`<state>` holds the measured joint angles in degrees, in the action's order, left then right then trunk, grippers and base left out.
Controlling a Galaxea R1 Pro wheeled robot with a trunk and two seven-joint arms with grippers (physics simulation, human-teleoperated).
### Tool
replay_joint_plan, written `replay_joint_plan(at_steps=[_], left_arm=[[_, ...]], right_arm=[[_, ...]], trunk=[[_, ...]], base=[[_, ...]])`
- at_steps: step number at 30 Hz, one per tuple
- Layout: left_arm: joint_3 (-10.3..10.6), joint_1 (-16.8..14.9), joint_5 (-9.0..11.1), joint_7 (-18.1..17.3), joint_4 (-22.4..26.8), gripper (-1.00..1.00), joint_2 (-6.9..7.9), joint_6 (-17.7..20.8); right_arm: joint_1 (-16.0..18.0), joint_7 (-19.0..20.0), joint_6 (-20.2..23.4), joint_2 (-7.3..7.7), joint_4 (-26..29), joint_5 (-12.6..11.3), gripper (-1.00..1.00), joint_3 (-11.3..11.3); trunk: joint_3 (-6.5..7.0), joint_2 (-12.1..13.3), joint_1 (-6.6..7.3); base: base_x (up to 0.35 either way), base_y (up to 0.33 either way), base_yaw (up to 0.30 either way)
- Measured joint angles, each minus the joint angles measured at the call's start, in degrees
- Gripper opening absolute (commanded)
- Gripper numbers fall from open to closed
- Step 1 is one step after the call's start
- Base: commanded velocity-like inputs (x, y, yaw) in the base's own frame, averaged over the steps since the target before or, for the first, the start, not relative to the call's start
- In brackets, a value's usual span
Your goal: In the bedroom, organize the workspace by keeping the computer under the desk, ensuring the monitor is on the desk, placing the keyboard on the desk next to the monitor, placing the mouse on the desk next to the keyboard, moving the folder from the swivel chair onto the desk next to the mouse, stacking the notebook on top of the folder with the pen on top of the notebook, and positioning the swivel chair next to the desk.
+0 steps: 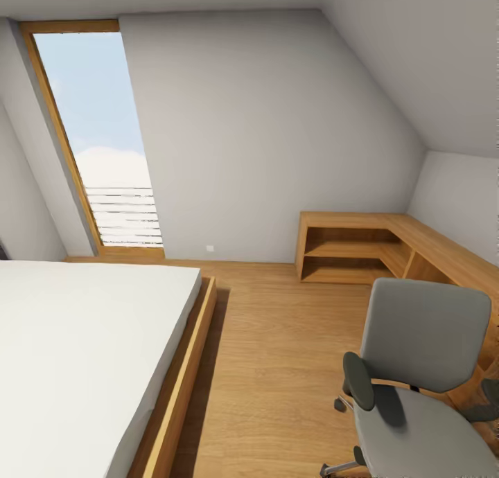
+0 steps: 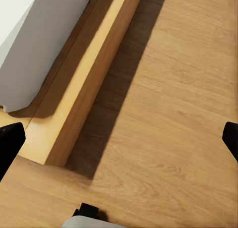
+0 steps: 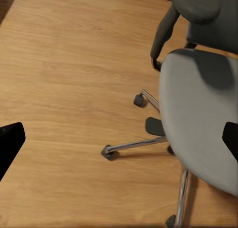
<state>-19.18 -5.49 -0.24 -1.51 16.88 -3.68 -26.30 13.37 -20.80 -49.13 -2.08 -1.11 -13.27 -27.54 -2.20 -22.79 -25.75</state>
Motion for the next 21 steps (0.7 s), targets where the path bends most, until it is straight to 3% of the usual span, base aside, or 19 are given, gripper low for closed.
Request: replay_joint_plan(at_steps=[6, 13, 21], left_arm=[[0.0, 0.0, 0.0, 0.0, 0.0, 1.0, 0.03, 0.0], [0.0, 0.0, 0.0, 0.0, 0.0, 1.0, 0.1, 0.0], [0.1, 0.0, 0.0, 0.0, -0.3, 1.0, 0.06, 0.0]], right_arm=[[0.0, 0.0, 0.0, 0.0, 0.0, 0.0, 1.0, 0.0], [0.0, 0.0, 0.0, 0.0, 0.0, 0.0, 1.0, 0.0], [0.0, 0.0, 0.0, 0.0, 0.0, 0.0, 1.0, 0.0]], trunk=[[0.0, 0.0, 0.0], [0.0, 0.0, 0.02], [0.0, 0.0, 0.0]], base=[[0.018, 0.01, -0.061], [0.159, 0.142, -0.164], [0.055, 0.04, -0.034]])
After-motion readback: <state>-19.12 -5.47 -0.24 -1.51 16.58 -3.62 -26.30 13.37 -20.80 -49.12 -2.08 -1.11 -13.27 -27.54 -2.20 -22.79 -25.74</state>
